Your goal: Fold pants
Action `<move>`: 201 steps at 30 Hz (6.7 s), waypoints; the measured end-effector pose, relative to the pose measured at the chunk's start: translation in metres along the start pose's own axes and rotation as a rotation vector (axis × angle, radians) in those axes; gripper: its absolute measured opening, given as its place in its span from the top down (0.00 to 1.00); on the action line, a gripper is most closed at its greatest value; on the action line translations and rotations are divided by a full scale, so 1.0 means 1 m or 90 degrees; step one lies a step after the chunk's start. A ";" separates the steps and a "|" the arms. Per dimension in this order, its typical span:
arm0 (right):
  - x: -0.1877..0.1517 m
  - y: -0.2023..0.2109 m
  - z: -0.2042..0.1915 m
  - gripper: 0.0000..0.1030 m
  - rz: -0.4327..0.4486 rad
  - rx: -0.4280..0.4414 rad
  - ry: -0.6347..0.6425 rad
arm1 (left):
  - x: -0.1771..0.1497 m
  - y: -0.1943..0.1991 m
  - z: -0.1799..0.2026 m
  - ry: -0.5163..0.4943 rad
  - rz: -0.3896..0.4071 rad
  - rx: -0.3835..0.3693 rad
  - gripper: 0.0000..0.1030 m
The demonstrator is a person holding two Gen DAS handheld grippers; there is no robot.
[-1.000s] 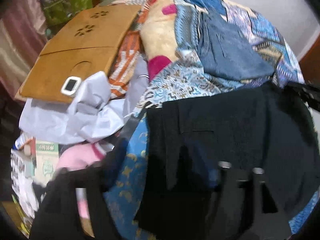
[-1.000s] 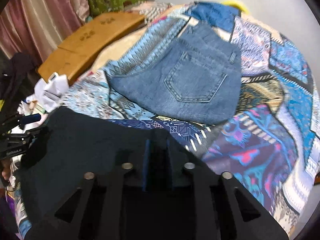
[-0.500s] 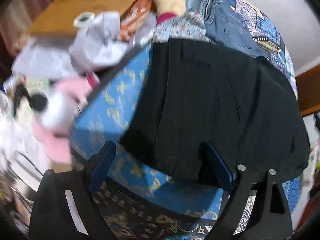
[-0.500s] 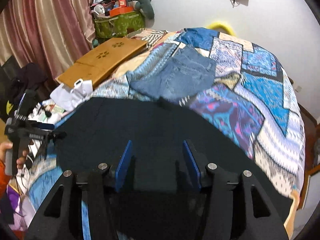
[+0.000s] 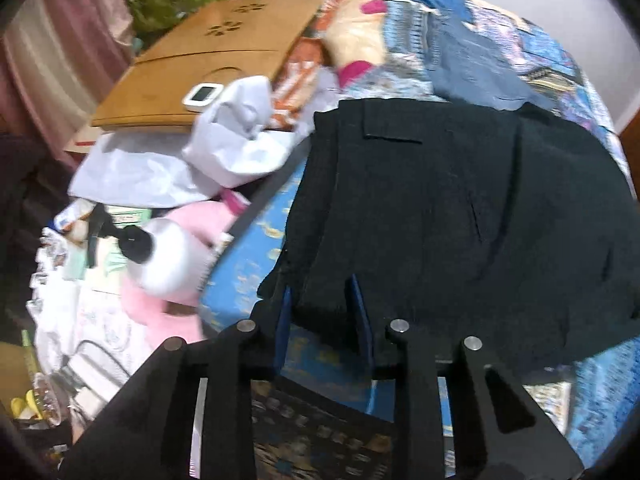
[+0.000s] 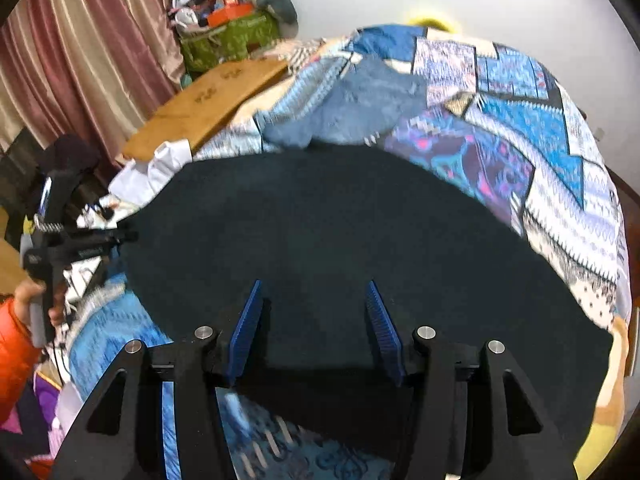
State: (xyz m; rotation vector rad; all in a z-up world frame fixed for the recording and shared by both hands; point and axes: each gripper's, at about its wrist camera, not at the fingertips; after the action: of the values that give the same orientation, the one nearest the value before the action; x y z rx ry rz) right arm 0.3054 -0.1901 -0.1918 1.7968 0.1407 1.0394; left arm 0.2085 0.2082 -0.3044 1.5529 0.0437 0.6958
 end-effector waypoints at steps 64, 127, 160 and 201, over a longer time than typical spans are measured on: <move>-0.242 0.084 0.169 0.38 0.176 -0.005 -0.723 | -0.008 0.052 0.285 -0.328 0.042 -0.121 0.13; -0.007 0.006 -0.033 0.61 -0.013 0.105 -0.067 | 0.006 0.116 0.132 -0.165 0.129 -0.122 0.12; -0.040 -0.002 0.097 0.46 -0.041 -0.013 -0.073 | 0.033 0.026 0.266 -0.337 0.045 -0.107 0.00; -0.007 -0.024 -0.020 0.35 -0.043 -0.026 0.005 | 0.008 0.082 0.038 -0.004 0.008 -0.122 0.00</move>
State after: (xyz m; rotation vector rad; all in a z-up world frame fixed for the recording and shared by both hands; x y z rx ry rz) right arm 0.2950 -0.1678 -0.2130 1.7399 0.1824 0.9954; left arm 0.2008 0.1668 -0.2243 1.3728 -0.0357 0.6846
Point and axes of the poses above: each gripper's, at about its wrist camera, not at the fingertips, and y roughly against the way its jaws point, z to its right, x to its top, and after that the axes turned 8 degrees about y, right-handed
